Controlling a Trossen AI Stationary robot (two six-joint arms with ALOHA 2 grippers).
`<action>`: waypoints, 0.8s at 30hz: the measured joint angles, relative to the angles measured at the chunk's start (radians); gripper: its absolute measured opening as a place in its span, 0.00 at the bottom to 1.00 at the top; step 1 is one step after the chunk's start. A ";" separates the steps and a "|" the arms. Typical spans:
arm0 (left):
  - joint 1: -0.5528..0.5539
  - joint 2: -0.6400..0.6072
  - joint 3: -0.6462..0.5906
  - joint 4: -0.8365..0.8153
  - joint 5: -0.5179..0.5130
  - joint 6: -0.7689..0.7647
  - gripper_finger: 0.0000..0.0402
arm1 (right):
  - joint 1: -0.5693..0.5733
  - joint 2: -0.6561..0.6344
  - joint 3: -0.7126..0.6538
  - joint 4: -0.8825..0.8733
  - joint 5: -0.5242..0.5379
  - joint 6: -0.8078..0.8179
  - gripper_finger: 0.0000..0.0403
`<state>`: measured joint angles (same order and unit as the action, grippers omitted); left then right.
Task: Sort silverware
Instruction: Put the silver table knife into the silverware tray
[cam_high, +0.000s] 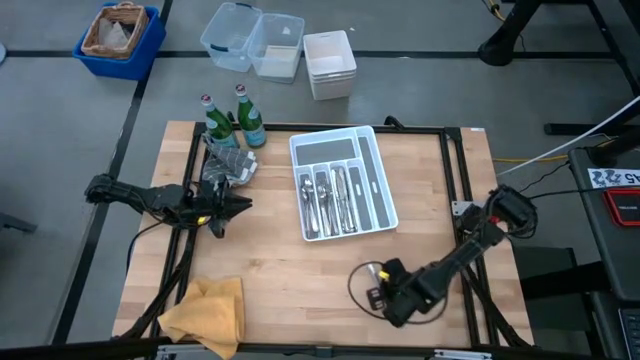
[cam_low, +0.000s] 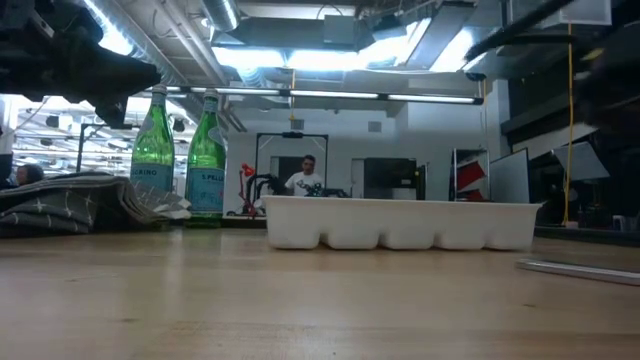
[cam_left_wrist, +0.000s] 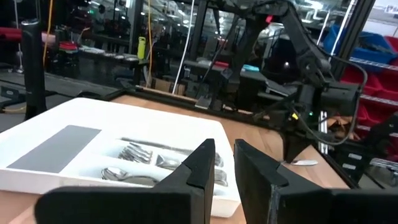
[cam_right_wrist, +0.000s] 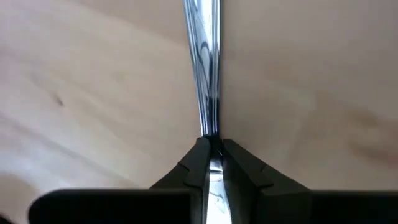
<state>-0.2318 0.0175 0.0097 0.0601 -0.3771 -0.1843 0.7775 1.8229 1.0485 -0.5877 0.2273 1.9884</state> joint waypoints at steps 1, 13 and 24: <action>0.000 0.000 0.000 0.000 0.000 0.000 0.12 | -0.021 0.000 0.000 0.000 0.000 -0.038 0.11; 0.000 -0.001 0.000 0.000 0.000 -0.003 0.12 | -0.239 -0.003 0.001 0.003 -0.050 -0.679 0.11; 0.000 -0.001 0.000 0.000 0.000 -0.023 0.12 | -0.333 -0.001 -0.001 0.089 -0.065 -1.538 0.11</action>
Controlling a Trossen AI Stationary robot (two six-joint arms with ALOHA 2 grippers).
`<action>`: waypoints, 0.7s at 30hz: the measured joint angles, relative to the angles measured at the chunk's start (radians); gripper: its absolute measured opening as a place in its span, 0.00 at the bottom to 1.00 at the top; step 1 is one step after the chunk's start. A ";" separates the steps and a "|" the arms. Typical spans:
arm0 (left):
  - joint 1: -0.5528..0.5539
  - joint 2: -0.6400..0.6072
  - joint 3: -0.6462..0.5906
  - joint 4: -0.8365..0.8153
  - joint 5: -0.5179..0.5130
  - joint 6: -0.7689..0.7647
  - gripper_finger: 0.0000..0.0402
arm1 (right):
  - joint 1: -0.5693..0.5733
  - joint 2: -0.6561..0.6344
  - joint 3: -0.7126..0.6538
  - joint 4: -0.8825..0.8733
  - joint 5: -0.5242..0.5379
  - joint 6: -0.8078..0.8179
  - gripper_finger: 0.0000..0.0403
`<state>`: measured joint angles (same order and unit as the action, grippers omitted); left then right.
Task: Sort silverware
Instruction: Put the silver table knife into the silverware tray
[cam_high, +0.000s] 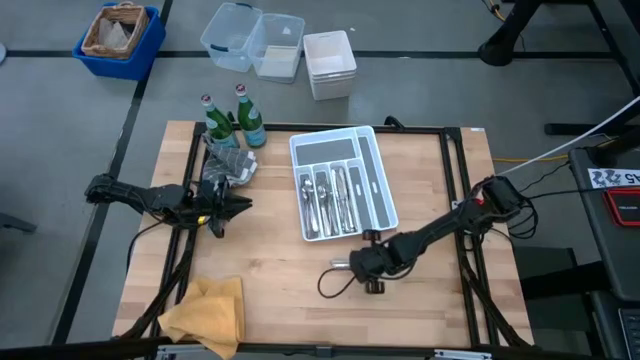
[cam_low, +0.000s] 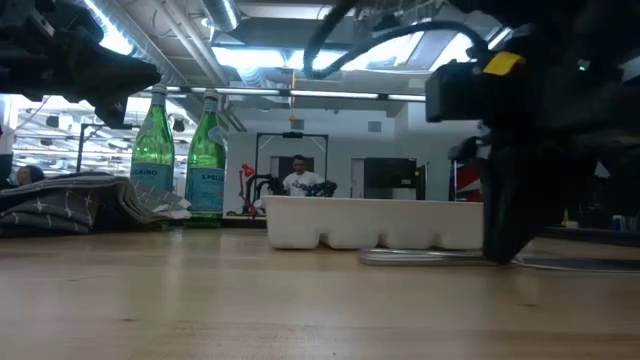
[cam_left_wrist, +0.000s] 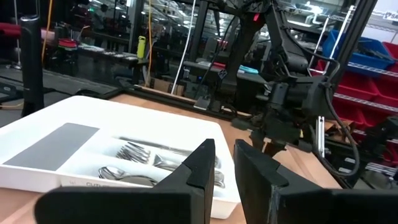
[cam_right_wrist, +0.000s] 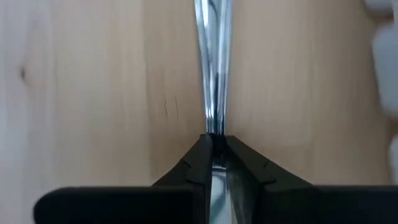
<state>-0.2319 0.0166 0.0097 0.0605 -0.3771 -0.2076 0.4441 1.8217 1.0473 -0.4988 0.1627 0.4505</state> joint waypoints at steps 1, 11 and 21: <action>0.000 0.000 0.000 0.000 0.000 -0.004 0.12 | -0.004 0.000 0.000 0.008 0.001 -0.071 0.11; 0.000 0.000 0.000 0.000 0.000 -0.006 0.12 | -0.007 0.002 -0.001 0.043 0.003 -0.522 0.11; 0.000 0.000 0.000 0.000 0.000 -0.006 0.12 | -0.006 0.002 -0.001 0.054 0.011 -0.563 0.11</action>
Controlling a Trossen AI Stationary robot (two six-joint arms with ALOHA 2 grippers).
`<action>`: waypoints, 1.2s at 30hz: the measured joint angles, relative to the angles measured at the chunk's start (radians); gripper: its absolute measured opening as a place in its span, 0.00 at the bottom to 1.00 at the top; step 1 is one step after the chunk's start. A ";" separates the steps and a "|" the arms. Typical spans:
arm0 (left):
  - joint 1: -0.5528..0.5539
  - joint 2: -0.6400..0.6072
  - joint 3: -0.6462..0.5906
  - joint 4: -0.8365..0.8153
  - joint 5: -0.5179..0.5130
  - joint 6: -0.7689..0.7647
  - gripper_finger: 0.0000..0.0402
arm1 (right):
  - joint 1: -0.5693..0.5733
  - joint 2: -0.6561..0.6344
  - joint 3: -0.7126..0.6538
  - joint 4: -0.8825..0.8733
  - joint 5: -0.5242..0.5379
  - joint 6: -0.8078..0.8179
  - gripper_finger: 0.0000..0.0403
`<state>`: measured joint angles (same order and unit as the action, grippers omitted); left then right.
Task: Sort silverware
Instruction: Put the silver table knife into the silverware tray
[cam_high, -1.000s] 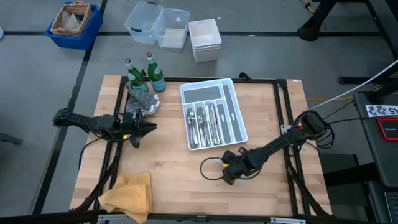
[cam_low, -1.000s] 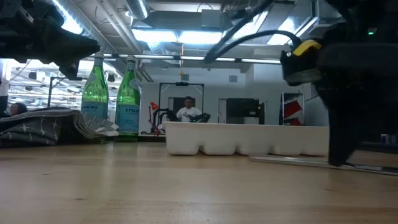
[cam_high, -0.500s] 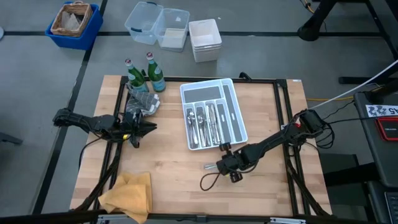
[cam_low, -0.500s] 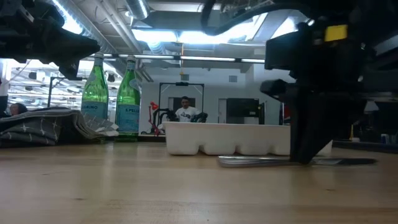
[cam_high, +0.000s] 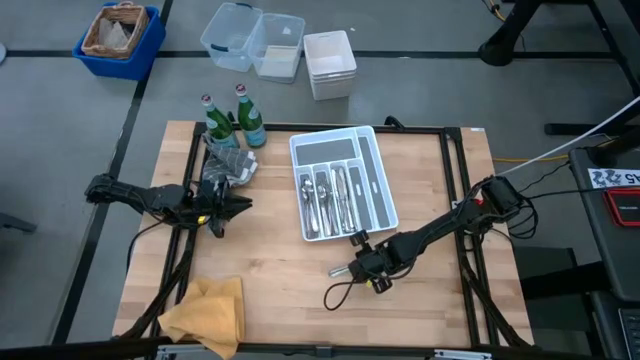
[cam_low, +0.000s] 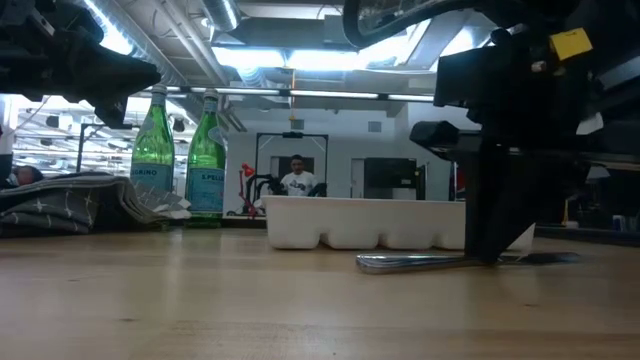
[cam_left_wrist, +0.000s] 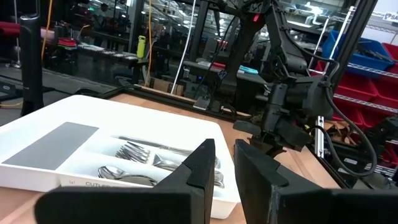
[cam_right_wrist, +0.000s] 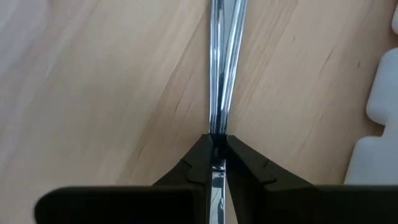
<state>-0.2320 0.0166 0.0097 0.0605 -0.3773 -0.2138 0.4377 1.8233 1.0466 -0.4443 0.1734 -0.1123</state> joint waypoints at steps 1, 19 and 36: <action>0.000 0.000 0.000 0.000 0.000 0.000 0.12 | 0.000 0.000 0.000 0.005 0.000 0.000 0.11; 0.000 0.000 0.000 0.002 -0.004 -0.223 0.12 | 0.000 0.000 0.022 0.021 0.022 0.002 0.27; -0.002 0.220 0.086 0.348 -0.003 -0.397 0.12 | -0.014 0.000 0.467 -0.494 0.056 0.137 0.27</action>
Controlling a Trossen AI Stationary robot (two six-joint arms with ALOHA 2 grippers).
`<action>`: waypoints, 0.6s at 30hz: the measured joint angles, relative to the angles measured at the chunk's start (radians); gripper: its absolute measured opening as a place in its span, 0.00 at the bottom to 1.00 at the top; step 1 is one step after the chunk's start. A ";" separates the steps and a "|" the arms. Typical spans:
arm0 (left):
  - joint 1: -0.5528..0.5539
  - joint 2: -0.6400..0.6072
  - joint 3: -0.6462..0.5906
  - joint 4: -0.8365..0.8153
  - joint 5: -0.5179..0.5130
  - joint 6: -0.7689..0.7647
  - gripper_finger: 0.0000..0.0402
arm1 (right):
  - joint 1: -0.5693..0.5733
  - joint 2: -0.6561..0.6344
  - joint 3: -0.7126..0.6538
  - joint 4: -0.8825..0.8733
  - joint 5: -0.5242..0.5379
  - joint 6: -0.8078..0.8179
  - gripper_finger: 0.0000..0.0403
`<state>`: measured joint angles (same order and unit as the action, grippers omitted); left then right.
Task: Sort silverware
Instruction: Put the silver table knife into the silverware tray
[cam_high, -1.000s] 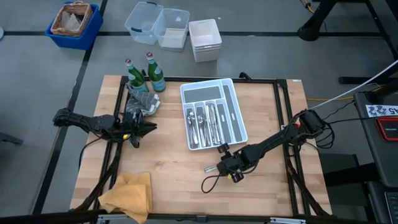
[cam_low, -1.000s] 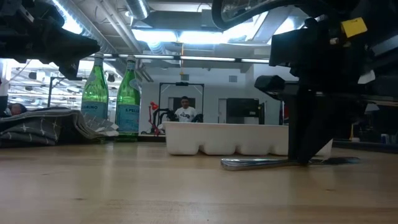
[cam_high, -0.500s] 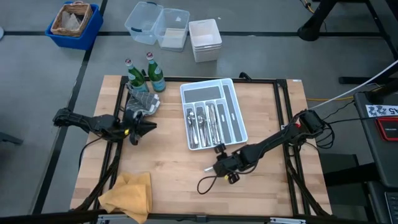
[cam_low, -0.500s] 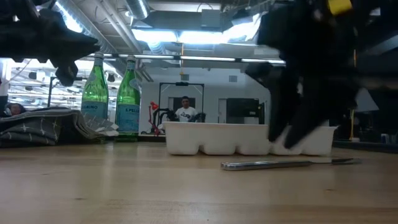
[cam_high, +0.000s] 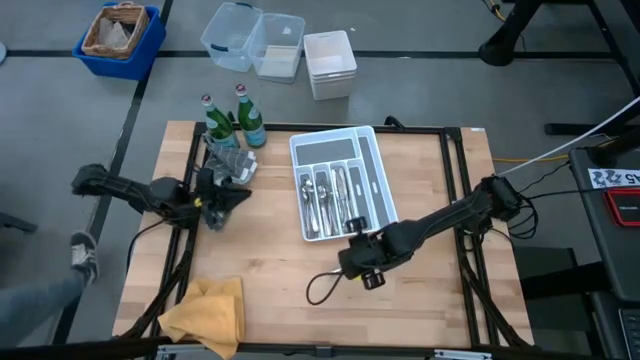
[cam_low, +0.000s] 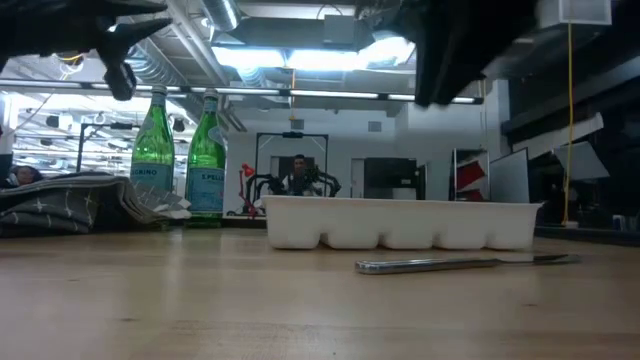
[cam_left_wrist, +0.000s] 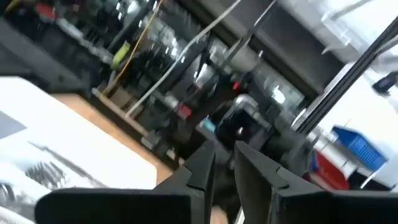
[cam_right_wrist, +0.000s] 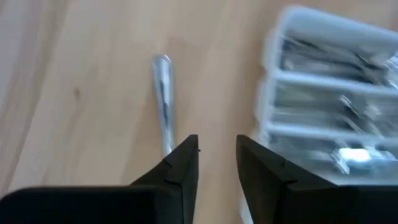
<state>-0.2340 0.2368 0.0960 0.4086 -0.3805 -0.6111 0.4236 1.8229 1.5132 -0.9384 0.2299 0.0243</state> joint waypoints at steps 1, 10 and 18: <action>-0.002 0.056 0.026 -0.001 0.004 -0.010 0.12 | 0.000 0.000 0.033 -0.058 0.007 0.011 0.27; -0.034 0.651 0.397 -0.011 0.070 0.015 0.12 | -0.005 -0.011 0.227 -0.632 0.082 0.259 0.27; -0.044 1.126 0.792 -0.061 0.100 0.067 0.12 | 0.047 -0.206 0.213 -0.631 0.049 0.252 0.27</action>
<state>-0.2784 1.3631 0.8881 0.3477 -0.2802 -0.5437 0.4708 1.6166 1.7266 -1.5694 0.2787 0.2765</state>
